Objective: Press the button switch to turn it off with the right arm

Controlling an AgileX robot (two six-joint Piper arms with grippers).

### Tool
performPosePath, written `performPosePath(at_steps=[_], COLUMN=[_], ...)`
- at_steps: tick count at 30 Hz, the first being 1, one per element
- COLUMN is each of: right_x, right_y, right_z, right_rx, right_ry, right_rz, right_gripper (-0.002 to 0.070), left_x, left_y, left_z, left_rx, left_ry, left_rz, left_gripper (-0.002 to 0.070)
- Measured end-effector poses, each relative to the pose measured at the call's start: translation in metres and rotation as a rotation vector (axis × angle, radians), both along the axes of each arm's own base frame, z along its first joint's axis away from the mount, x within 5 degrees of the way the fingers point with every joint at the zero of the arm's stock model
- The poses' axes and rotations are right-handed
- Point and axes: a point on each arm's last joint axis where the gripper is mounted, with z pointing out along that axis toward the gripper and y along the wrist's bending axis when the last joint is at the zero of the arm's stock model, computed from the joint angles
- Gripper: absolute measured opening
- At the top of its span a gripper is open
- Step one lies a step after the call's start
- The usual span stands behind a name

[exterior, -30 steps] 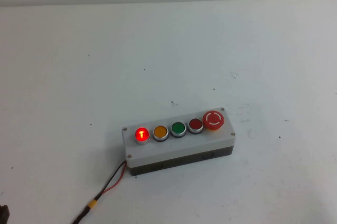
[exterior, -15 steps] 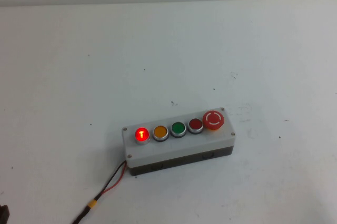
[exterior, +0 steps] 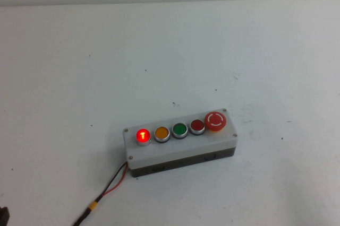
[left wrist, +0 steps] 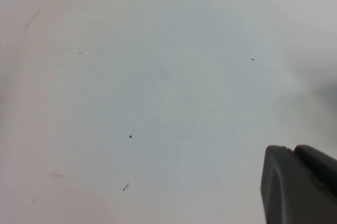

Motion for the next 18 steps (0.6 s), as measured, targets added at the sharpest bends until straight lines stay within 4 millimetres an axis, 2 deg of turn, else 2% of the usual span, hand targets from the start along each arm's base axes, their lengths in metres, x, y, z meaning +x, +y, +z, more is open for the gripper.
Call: performPosePath(at_steps=[4, 8, 13, 18], right_x=[0.000, -0.002, -0.002, 0.024], right_y=[0.000, 0.008, 0.025, 0.037], right_z=[0.001, 0.001, 0.043, 0.081], right_rx=[0.068, 0.085, -0.053, -0.269], right_ry=[0.003, 0.057, 0.183, 0.495], right_rz=[0.003, 0.096, 0.284, 0.481], right_gripper=[-0.0017, -0.0016, -0.0016, -0.0016], left_x=[0.000, 0.000, 0.000, 0.000], left_y=[0.000, 0.000, 0.000, 0.000], left_z=[0.000, 0.000, 0.000, 0.000], left_rx=[0.000, 0.000, 0.000, 0.000], left_ry=[0.000, 0.000, 0.000, 0.000], left_rz=[0.000, 0.000, 0.000, 0.000], left_gripper=[-0.0002, -0.0002, -0.0002, -0.0002])
